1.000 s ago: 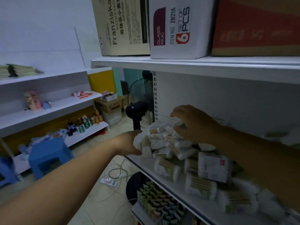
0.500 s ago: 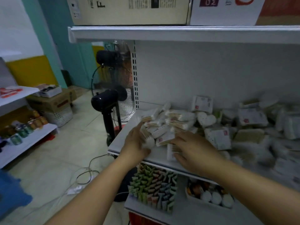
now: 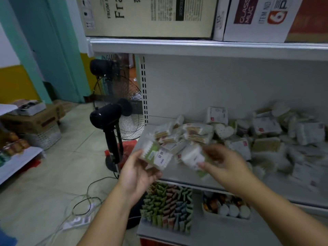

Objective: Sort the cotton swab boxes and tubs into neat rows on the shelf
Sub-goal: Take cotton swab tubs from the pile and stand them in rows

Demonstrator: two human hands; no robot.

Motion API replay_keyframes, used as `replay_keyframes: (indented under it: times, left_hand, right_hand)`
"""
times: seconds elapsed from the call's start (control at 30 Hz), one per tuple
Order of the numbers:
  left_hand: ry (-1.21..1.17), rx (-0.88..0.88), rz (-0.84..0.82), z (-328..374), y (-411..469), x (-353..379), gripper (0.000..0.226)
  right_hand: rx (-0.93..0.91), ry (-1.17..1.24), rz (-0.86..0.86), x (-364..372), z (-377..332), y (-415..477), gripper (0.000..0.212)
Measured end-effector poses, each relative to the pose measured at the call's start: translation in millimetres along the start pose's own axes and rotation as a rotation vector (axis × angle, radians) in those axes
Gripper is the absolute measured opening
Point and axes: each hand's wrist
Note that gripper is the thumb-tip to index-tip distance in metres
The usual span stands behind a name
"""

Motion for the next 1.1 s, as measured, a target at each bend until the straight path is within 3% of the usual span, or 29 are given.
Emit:
replay_keyframes:
  times: [0.1,0.2,0.37,0.47,0.57,0.73,0.87,0.97,1.1]
  left_hand:
    - [-0.075,-0.212,-0.096,-6.2,-8.5,13.5,0.056]
    - [-0.153,-0.31,-0.198,-25.2,-10.4,41.5,0.064]
    - [-0.176,-0.362,-0.306,-68.0,-4.1,103.0,0.067]
    - [-0.177,-0.418,-0.411,-103.3,2.6,153.0,0.07]
    - [-0.072,-0.466,-0.522,-152.7,3.1,210.4,0.052]
    - [0.193,-0.453,-0.56,-239.3,1.4,313.3,0.047]
    - [0.167,-0.385,-0.626,-302.9,-5.3,394.0,0.044]
    - [0.177,-0.466,-0.709,-347.1,-13.5,444.7,0.054]
    - [0.301,-0.479,-0.772,-398.7,-13.2,504.7,0.046]
  right_hand:
    - [0.086,0.662,0.056,-10.9,-7.0,-8.6,0.044]
    - [0.161,0.986,0.042,-20.2,-6.6,-19.8,0.042]
    - [0.197,1.057,0.128,-46.7,13.8,-53.4,0.033]
    - [0.19,1.11,0.269,-81.2,38.7,-89.3,0.024]
    - [0.209,1.122,0.407,-125.1,72.3,-138.1,0.013]
    - [0.203,1.161,0.578,-208.7,128.4,-234.6,0.023]
    - [0.147,1.182,0.669,-267.5,162.4,-312.9,0.027]
    - [0.101,1.185,0.747,-305.9,181.4,-368.7,0.042]
    - [0.052,1.177,0.872,-353.8,209.0,-427.6,0.037]
Point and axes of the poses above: each hand's wrist, its own y-axis towards the middle knuckle, its own x-axis out of the palm, z = x × y, and after that the axes turned 12 degrees about -z, right-handed
